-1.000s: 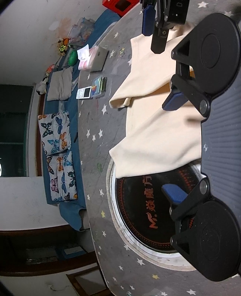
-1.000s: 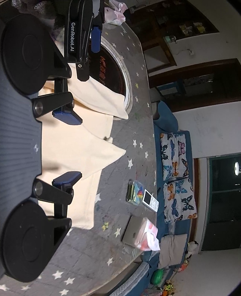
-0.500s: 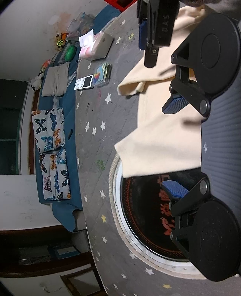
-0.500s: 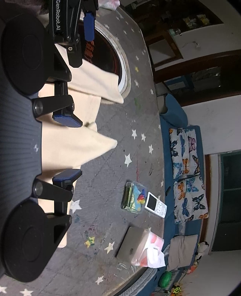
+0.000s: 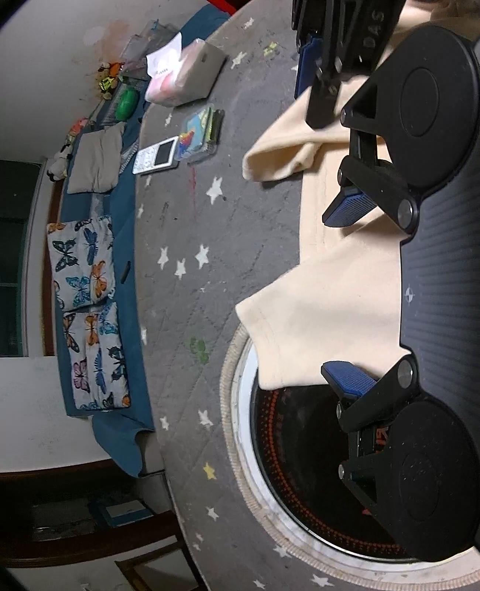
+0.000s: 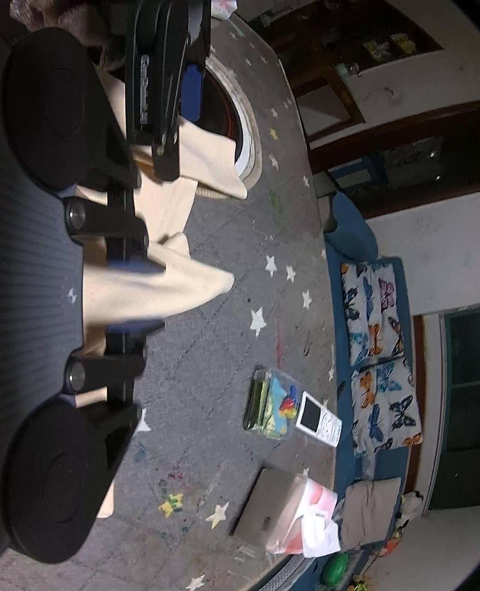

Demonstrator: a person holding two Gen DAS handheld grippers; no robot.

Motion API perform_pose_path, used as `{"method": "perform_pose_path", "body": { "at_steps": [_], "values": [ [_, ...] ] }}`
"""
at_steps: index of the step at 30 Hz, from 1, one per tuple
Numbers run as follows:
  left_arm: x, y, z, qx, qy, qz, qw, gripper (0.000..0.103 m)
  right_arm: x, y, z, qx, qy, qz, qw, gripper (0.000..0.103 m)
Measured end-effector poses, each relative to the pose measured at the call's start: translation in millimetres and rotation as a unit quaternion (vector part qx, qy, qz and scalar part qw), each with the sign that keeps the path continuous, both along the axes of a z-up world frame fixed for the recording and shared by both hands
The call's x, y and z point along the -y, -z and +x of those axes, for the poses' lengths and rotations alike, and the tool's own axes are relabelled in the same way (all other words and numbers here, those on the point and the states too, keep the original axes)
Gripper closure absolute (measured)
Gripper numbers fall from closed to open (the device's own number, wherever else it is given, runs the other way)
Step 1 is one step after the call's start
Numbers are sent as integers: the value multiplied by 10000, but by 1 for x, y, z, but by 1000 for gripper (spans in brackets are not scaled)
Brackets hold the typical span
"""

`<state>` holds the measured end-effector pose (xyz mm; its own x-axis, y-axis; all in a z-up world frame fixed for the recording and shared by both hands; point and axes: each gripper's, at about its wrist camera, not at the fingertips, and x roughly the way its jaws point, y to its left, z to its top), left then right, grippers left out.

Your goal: Fold clothes

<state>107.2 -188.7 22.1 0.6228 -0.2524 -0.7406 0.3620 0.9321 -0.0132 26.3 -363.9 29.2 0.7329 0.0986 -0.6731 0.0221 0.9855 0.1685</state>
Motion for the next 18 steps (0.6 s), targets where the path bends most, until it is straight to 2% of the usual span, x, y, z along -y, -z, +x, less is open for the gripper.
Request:
{"method": "perform_pose_path", "body": {
  "at_steps": [4, 10, 18],
  "values": [
    [-1, 6, 3, -62, -30, -11, 10000, 20, 3, -5, -6, 115, 64, 18, 9999, 97],
    [-1, 6, 6, -63, -69, -54, 9999, 20, 6, -18, -29, 407, 134, -171, 9989, 98],
    [3, 2, 11, -58, -102, -119, 9999, 20, 30, -41, -81, 776, 518, -110, 9956, 99]
  ]
}}
